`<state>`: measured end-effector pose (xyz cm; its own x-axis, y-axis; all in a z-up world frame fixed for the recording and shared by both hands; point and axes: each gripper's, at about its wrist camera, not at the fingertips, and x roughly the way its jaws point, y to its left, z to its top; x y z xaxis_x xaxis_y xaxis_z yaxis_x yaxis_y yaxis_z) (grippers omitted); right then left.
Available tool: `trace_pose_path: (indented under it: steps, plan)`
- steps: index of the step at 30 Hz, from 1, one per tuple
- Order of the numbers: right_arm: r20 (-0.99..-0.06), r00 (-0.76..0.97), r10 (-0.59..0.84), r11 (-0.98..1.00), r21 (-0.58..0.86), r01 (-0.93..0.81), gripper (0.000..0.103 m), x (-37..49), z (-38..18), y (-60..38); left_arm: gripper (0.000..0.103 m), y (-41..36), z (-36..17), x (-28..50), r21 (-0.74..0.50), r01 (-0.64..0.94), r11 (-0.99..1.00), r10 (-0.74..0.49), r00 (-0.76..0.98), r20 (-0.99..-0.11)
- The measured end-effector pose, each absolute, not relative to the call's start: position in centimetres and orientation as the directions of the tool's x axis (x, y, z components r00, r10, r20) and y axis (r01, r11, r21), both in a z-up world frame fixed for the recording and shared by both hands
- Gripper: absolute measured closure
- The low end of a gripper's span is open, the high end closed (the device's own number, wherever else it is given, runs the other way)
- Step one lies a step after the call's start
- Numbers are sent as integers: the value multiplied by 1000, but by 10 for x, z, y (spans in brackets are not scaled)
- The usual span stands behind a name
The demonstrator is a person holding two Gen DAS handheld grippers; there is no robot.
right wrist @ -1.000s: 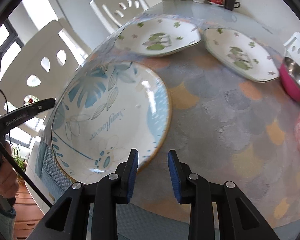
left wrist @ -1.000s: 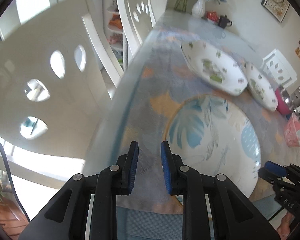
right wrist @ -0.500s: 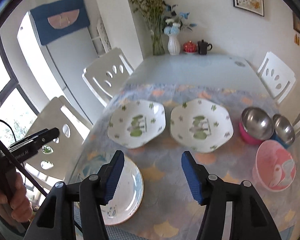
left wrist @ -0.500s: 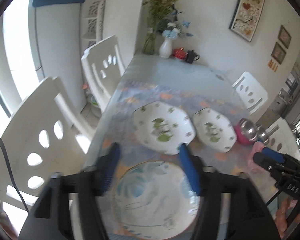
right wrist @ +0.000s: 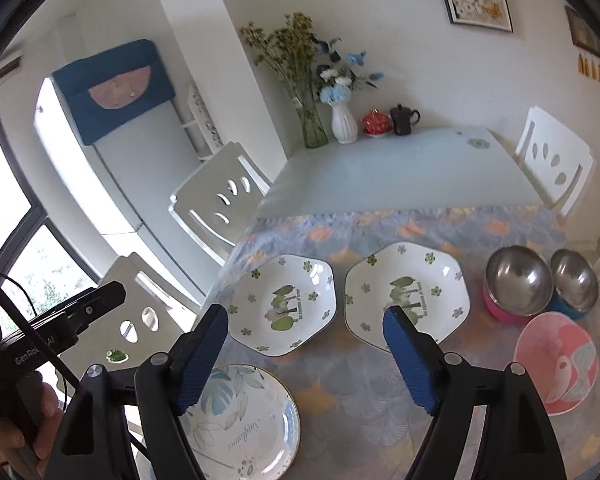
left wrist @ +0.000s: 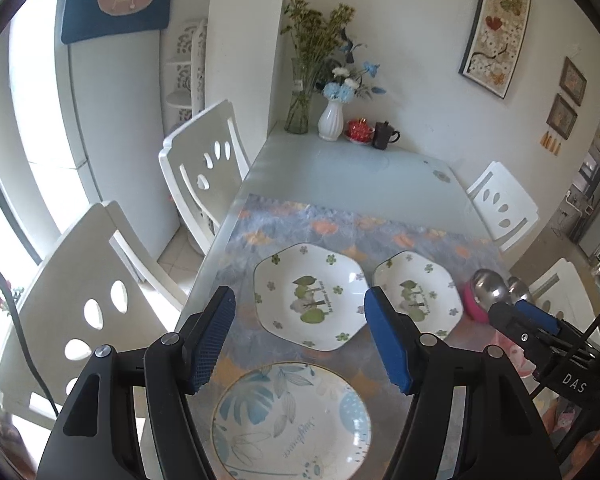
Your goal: Organize plates and bowls
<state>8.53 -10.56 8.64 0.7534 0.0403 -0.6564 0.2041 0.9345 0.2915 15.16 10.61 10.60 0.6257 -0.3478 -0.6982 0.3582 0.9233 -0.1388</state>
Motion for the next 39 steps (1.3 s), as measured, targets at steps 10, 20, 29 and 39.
trace_pose_path:
  steps: [10,20,29,39]
  plan:
    - [-801,594,74,851,361,381,36,158,-21,-96,40,110,16,226,-180,383,906,-351,444,-825]
    - [-898,428,105,821,321,472,57,211,-96,-90,56,92,-58,272,-204,426,881,-346,288,-893]
    - [-916,390,89,819,290,495,71,233,-114,-93,63,89,-86,294,-283,425,860,-390,189,-901]
    - [-929,363,75,841,255,478,76,243,-109,-51,63,99,-87,315,-323,401,857,-420,183,-889]
